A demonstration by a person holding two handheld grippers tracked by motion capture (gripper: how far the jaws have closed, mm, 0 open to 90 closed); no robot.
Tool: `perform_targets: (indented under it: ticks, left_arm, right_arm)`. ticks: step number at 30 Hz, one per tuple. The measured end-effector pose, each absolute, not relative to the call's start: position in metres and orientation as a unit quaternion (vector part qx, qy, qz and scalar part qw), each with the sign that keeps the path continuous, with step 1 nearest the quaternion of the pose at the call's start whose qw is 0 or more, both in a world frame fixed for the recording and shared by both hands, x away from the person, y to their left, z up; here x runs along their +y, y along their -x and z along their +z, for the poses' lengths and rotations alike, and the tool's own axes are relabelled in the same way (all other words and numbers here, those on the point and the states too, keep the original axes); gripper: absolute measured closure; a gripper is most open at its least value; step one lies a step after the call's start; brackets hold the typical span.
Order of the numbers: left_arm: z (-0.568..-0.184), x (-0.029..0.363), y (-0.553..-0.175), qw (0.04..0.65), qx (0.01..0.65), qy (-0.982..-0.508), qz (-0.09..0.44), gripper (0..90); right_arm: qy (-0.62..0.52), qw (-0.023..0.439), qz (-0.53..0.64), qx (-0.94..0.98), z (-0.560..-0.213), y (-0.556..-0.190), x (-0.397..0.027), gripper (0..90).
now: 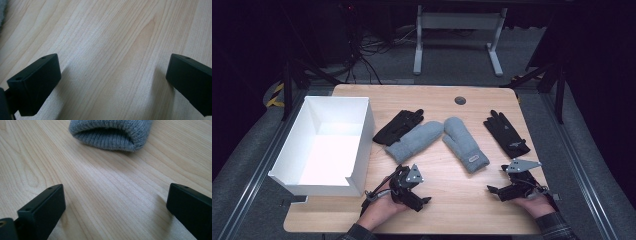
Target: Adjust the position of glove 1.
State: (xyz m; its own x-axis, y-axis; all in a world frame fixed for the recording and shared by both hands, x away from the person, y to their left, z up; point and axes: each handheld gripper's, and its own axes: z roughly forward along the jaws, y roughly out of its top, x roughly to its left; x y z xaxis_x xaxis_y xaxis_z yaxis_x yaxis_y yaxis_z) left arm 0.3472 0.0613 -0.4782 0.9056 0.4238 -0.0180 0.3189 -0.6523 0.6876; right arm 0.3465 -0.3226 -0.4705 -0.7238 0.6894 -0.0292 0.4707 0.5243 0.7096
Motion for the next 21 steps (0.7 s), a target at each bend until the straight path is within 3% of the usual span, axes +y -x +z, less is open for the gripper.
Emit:
perform_targets:
  ticks: [5,9,13,19,21]
  left_arm:
    - [-0.478,0.061,-0.347,0.363,0.205,-0.906,0.072,0.1]
    - [-0.478,0.061,-0.347,0.363,0.204,-0.906,0.071,0.1]
    - [-0.478,0.061,-0.347,0.363,0.204,-0.906,0.071,0.1]
    - [-0.478,0.062,-0.346,0.363,0.205,-0.906,0.072,0.1]
    - [-0.478,0.062,-0.347,0.364,0.204,-0.906,0.072,0.1]
  right_arm:
    - [-0.339,0.154,0.348,0.86,-0.47,-0.346,-0.322,3.3]
    - [-0.33,0.136,0.348,0.867,-0.463,-0.346,-0.322,17.2]
    - [-0.335,0.14,0.353,0.862,-0.457,-0.349,-0.323,20.4]
    - [-0.334,0.145,0.378,0.851,-0.443,-0.356,-0.32,36.2]
    - [-0.333,0.144,0.388,0.847,-0.434,-0.362,-0.318,51.0]
